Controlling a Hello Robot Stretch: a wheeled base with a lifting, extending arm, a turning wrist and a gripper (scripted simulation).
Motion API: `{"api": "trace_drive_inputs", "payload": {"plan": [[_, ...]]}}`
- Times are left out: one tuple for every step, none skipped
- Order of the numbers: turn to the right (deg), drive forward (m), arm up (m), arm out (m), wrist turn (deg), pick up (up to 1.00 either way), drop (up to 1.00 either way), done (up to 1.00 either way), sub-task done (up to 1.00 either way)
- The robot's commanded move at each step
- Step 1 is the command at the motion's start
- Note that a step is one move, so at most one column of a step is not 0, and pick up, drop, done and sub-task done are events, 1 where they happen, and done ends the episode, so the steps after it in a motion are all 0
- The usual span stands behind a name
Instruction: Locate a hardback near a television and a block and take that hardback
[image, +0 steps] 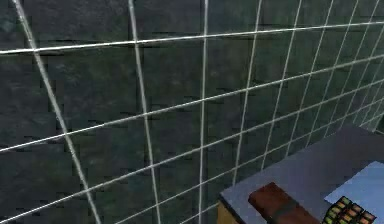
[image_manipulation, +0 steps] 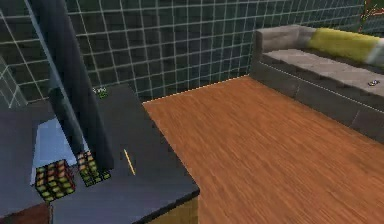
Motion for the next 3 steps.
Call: {"api": "trace_drive_inputs", "payload": {"plan": [[-45.0, 0.0, 0.0, 0.0, 0.0, 0.0, 0.0, 0.0, 0.0], [-9.0, 0.0, 0.0, 0.0, 0.0, 0.0, 0.0, 0.0, 0.0], [0.0, 0.0, 0.5, 0.0, 0.0, 0.0, 0.0, 0.0, 0.0]]}}
